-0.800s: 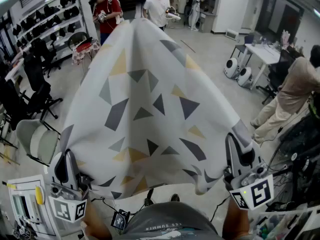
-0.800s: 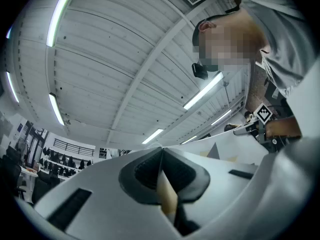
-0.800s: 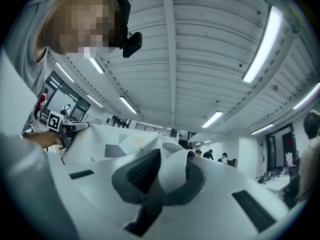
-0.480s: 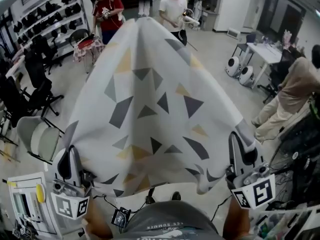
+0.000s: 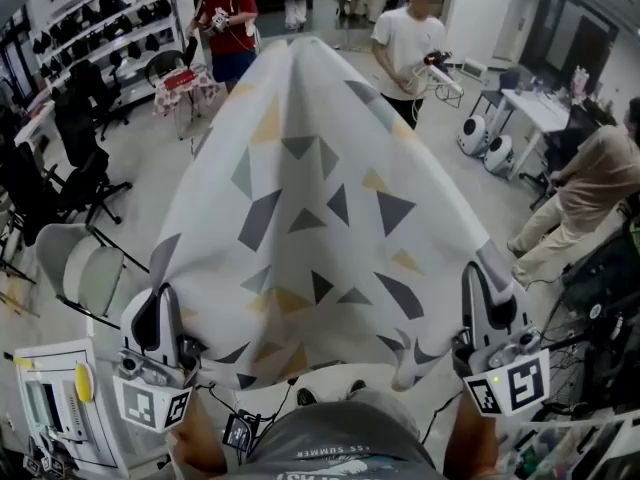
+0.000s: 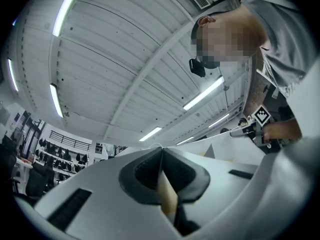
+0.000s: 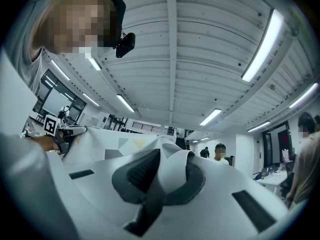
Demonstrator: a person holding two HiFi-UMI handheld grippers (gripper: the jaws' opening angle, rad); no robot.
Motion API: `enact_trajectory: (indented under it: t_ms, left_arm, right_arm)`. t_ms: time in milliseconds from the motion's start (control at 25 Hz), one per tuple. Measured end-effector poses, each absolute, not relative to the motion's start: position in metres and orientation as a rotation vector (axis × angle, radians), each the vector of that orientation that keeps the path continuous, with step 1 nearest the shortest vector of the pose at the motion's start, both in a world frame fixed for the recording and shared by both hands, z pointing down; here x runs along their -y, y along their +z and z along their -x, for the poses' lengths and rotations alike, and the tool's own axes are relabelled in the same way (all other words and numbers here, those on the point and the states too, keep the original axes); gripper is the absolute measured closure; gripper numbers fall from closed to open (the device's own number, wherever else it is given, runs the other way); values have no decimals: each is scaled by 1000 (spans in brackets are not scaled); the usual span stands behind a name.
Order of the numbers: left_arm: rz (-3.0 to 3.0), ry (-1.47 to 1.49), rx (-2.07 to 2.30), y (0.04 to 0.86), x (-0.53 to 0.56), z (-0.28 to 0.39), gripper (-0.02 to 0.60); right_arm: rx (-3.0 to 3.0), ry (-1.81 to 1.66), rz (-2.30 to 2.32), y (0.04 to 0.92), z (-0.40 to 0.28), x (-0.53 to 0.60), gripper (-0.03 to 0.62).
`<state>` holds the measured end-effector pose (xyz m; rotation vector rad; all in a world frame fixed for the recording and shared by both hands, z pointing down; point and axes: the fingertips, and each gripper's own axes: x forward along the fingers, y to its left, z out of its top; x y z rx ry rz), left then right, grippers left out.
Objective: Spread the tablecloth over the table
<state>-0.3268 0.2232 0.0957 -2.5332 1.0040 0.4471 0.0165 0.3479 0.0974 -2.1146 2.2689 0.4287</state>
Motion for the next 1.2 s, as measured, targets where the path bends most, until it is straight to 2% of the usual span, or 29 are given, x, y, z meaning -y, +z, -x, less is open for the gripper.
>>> enact_trajectory:
  t_ms: [360, 1200]
  left_arm:
    - [2560, 423, -1021, 102, -203, 318, 583]
    - [2408, 248, -1272, 85, -140, 251, 583]
  right_arm:
    - [-2304, 386, 2069, 98, -20, -318, 580]
    - [-2439, 330, 1741, 107, -98, -167, 580]
